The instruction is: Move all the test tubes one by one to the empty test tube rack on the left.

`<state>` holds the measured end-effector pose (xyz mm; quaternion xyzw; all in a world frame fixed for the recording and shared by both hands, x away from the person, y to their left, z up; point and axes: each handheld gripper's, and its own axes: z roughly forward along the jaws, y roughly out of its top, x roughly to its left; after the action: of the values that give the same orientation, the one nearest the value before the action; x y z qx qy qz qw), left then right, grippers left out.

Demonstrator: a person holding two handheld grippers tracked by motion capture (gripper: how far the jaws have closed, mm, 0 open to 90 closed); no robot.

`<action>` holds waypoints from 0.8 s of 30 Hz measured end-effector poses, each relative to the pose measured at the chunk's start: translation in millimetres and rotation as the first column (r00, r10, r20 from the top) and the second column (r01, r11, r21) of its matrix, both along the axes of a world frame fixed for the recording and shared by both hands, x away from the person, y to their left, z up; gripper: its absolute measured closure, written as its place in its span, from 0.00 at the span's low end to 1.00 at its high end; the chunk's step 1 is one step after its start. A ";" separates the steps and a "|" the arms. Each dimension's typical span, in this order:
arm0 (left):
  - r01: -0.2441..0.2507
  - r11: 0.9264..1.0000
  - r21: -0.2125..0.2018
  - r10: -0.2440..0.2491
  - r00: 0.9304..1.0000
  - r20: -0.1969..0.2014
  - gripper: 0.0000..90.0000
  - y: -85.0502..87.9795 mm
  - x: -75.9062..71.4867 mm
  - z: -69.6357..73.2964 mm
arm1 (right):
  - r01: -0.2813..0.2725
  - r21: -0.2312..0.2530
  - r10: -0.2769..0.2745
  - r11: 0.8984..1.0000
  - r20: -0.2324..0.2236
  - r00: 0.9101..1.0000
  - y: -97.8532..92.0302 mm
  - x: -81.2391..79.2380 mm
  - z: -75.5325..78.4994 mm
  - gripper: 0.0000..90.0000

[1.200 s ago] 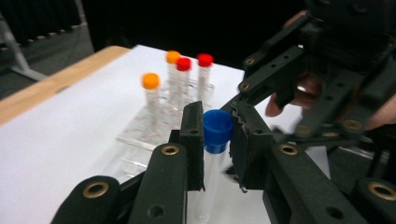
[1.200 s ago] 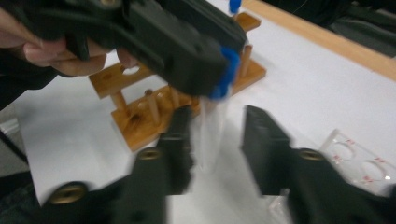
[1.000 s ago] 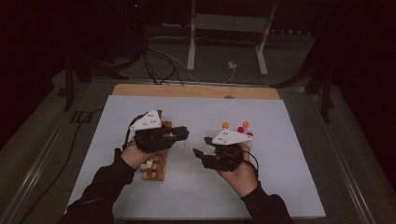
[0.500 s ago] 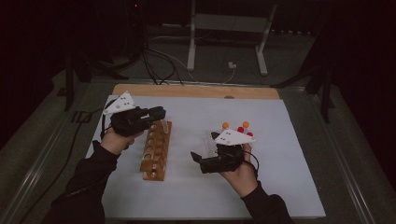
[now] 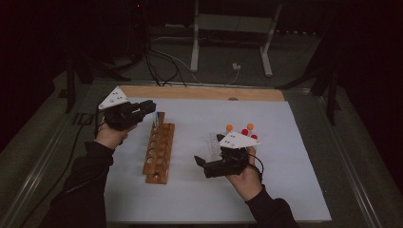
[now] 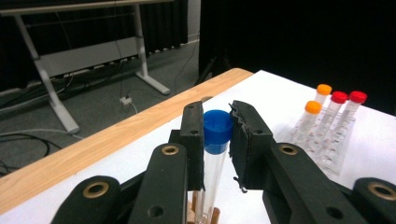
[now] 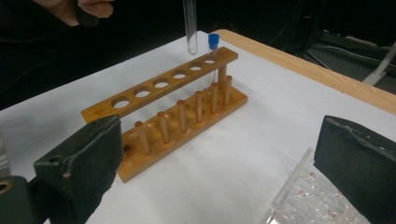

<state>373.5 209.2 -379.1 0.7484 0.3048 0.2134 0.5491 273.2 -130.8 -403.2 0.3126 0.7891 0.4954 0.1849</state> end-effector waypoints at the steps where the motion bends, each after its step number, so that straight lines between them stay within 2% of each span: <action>1: -0.005 1.000 -0.002 0.005 1.000 -0.004 0.85 0.7 1.4 -2.3 | 0.002 0.000 -0.002 1.000 0.002 1.000 -0.1 0.0 0.1 0.02; 7: -0.024 1.000 -0.001 0.024 0.999 -0.023 0.85 2.2 7.0 -16.9 | -0.001 -0.001 0.001 1.000 0.001 1.000 0.0 -0.4 -0.3 0.02; 24: -0.032 0.999 0.010 0.033 0.995 -0.090 0.85 -2.6 11.8 -55.9 | -0.011 0.007 0.011 1.000 -0.012 1.000 -1.6 -2.2 -2.3 0.02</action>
<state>385.3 206.6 -435.0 0.7546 0.3405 0.1897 0.5279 271.0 -132.3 -405.5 0.3119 0.7901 0.4973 0.1765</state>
